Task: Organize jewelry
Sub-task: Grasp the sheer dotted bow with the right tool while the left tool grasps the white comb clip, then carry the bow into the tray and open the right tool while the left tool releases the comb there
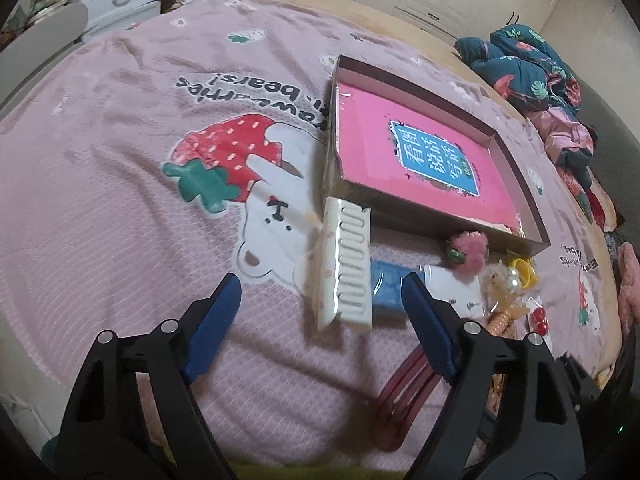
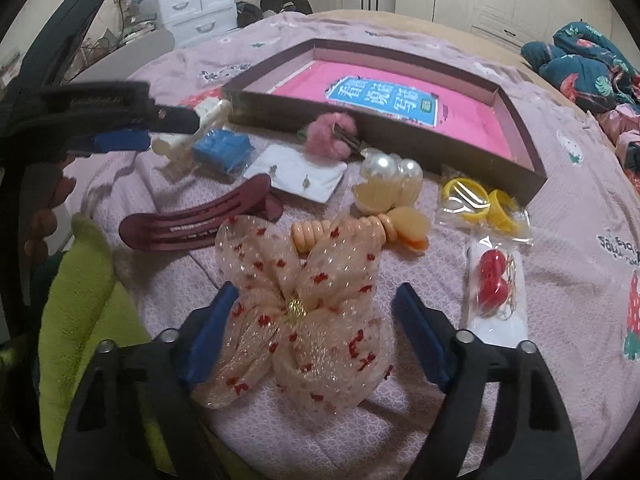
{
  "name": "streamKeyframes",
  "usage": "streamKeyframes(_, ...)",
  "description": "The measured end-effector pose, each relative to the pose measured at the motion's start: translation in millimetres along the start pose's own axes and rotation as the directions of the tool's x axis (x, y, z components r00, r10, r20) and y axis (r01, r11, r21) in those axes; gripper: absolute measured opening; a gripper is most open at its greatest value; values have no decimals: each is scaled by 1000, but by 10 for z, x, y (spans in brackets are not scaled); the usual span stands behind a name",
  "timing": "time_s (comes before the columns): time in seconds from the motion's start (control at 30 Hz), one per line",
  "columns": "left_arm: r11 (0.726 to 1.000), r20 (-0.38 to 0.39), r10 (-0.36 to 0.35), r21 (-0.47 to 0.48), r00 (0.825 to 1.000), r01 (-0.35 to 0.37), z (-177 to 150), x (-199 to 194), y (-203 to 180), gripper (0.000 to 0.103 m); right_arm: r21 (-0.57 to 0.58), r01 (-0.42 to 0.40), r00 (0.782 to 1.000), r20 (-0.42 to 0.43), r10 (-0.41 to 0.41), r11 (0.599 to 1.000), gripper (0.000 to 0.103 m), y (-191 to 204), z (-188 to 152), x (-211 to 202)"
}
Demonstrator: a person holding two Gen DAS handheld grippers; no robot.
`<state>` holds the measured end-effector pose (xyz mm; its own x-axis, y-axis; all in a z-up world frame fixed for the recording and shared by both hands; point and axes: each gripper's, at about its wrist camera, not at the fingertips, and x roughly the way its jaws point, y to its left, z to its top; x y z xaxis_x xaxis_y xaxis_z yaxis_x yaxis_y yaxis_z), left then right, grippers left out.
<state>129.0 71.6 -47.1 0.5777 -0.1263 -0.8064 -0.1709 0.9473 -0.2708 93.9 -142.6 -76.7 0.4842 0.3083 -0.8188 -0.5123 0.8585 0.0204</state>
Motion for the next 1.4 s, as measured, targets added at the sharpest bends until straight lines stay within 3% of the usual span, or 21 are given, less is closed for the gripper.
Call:
streamKeyframes(0.07,1000,-10,-12,-6,1000,12,25,42,-6,71,-9,-2,1000,12,2,1000,55,-12,-15,-11)
streamKeyframes(0.17,1000,-26,-20,-15,999,20,51,110,8,63,-11,-2,1000,25,2,1000,46,-38,-14,-38)
streamKeyframes(0.47,995,-26,-89,-43,996,88,104,140,68,20,6,15,997,72,-15,1000,41,-157,-27,-153)
streamKeyframes(0.83,998,15,-65,-15,998,65,77,-77,62,19,65,18,991,129,-26,998,40,-362,99,-383)
streamKeyframes(1.4,997,68,-61,56,996,57,486,-109,-294,19,158,68,975,199,-99,985,40,-857,511,-422)
